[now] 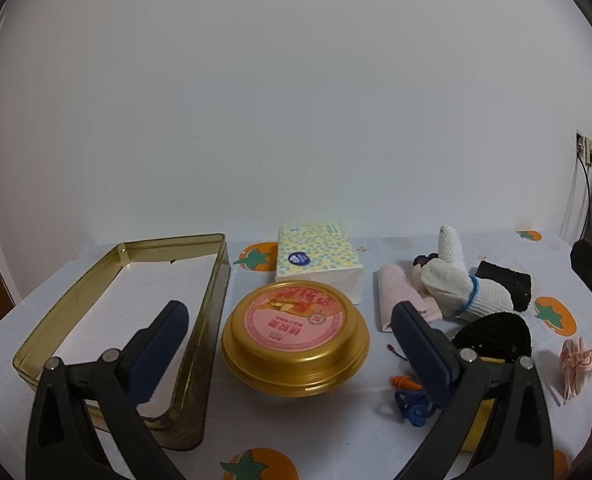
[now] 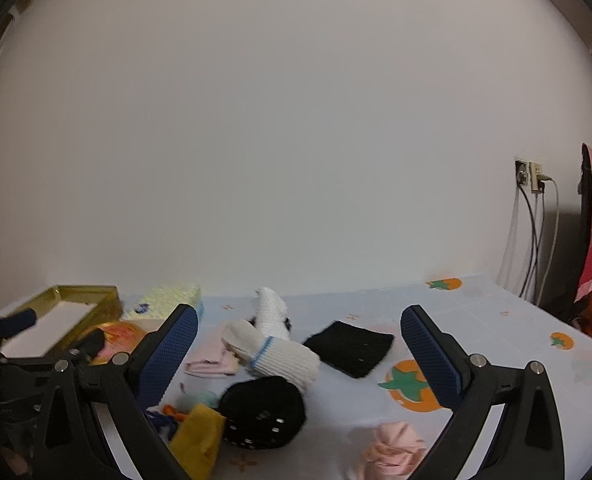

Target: Organize soft objects

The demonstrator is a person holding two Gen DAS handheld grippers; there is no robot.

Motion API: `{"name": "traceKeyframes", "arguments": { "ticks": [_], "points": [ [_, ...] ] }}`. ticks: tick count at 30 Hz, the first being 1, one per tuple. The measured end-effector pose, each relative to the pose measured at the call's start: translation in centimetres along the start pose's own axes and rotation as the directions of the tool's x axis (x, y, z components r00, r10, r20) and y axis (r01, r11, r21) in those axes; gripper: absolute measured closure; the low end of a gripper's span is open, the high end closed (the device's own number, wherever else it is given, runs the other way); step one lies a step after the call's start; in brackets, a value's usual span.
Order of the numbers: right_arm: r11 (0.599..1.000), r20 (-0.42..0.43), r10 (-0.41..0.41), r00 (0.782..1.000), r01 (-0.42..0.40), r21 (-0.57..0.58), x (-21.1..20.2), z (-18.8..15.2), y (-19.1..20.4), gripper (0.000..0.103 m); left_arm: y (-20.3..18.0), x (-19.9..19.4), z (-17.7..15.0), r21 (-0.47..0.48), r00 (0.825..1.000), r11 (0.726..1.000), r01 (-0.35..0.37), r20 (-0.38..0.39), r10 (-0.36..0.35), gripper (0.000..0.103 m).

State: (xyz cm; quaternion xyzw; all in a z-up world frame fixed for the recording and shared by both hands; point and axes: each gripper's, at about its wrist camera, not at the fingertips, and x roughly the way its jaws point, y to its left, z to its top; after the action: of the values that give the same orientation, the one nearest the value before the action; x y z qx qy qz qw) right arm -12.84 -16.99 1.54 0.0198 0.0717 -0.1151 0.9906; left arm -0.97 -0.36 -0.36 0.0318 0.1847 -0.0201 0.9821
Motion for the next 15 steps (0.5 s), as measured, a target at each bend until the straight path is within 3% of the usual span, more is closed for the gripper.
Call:
{"name": "traceKeyframes", "arguments": {
  "ticks": [8, 12, 15],
  "points": [
    [0.999, -0.057, 0.011, 0.998, -0.012, -0.032, -1.0, 0.1, -3.3, 0.001, -0.6, -0.1, 0.1, 0.027, 0.998, 0.999, 0.046, -0.037, -0.045, 0.000],
    [0.999, -0.136, -0.002, 0.991, -0.004, -0.045, -0.8, -0.4, -5.8, 0.001, -1.0, -0.2, -0.1, 0.041, 0.985, 0.988, 0.149, -0.095, -0.145, 0.000],
    [0.999, -0.232, 0.025, 0.972, -0.034, -0.032, -0.2, -1.1, -7.5, 0.001, -1.9, -0.7, -0.4, 0.074, 0.979, 0.981, 0.177, -0.113, -0.168, 0.000]
  ]
}}
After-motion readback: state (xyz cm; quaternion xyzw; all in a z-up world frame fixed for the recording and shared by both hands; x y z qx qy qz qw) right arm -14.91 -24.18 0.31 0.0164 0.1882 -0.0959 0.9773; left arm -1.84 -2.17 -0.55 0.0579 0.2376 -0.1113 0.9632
